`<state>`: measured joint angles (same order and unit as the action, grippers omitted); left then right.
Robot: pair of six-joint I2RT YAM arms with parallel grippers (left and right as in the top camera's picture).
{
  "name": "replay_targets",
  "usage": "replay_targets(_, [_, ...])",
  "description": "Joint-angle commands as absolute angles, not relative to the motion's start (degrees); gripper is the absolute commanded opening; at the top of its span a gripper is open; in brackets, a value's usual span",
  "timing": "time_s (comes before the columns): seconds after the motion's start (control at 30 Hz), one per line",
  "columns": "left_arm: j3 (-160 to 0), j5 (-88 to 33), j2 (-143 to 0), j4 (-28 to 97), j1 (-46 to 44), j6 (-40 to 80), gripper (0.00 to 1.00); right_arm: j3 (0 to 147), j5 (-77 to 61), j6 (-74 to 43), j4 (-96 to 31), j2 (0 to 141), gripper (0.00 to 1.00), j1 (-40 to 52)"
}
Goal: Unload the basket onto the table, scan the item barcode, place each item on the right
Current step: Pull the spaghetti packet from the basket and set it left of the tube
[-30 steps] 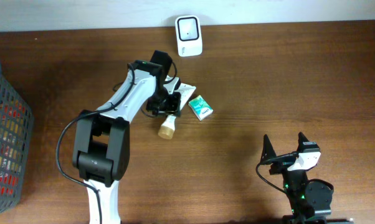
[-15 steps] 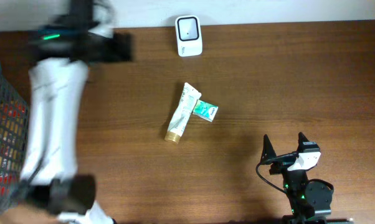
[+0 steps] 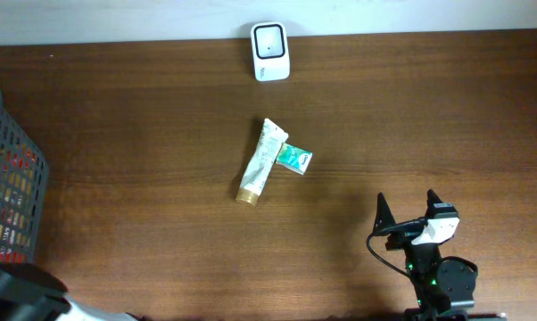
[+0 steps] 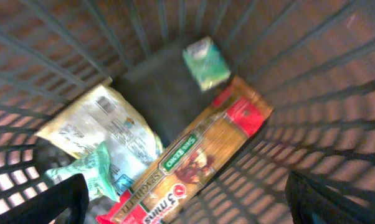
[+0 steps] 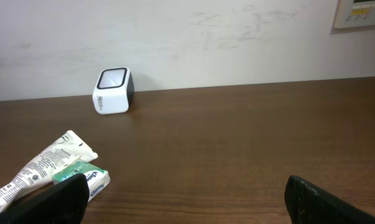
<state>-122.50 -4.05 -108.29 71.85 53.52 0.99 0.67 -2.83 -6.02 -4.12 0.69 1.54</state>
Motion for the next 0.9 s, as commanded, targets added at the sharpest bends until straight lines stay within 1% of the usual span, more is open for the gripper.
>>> replay_targets(0.0, [-122.1,-8.2,-114.5,73.1,56.9,-10.3,0.99,0.3,-3.2,-6.3,-4.3,0.4,0.99,1.9])
replay_targets(0.1, [-121.7,-16.2,-120.0,74.3,57.8,-20.4,0.99,0.3,-3.2,-6.3,-4.3,0.4,0.99,1.9])
replay_targets(0.13, [-121.7,-17.0,-121.4,74.5,57.8,-21.8,1.00,0.3,-3.2,-6.3,-4.3,0.4,0.99,1.9])
replay_targets(0.27, [-121.6,-17.0,-126.7,74.7,57.8,-24.4,1.00,0.3,-3.2,-6.3,-4.3,0.4,0.99,1.9])
replay_targets(0.33, [-120.9,-20.5,-129.4,74.7,57.8,-28.1,1.00,0.3,-3.2,-6.3,-4.3,0.4,0.99,1.9])
replay_targets(0.43, [-118.8,-20.8,-132.8,74.6,57.8,-29.7,1.00,0.3,-3.2,-6.3,-4.3,0.4,0.99,1.9])
replay_targets(0.6, [-114.4,-20.8,-136.6,72.4,57.8,-30.2,0.95,0.3,-3.2,-6.3,-4.3,0.4,0.99,1.9])
replay_targets(0.67, [-113.4,-20.6,-137.7,71.5,57.8,-30.3,0.85,0.3,-3.2,-6.3,-4.3,0.4,0.99,1.9])
replay_targets(0.7, [-113.4,-20.6,-138.7,71.4,57.8,-30.3,0.72,0.3,-3.2,-6.3,-4.3,0.4,0.99,1.9])
replay_targets(0.77, [-113.4,-20.6,-139.4,71.3,57.8,-30.3,0.56,0.3,-3.2,-6.3,-4.3,0.4,0.99,1.9])
replay_targets(0.8, [-113.4,-20.6,-139.5,71.2,57.8,-30.3,0.39,0.3,-3.2,-6.3,-4.3,0.4,0.99,1.9])
replay_targets(0.83, [-113.4,-20.6,-139.5,71.2,57.8,-30.3,0.31,0.3,-3.2,-6.3,-4.3,0.4,0.99,1.9])
replay_targets(0.87, [-113.4,-20.6,-139.5,71.1,57.8,-30.3,0.20,0.3,-3.2,-6.3,-4.3,0.4,0.99,1.9])
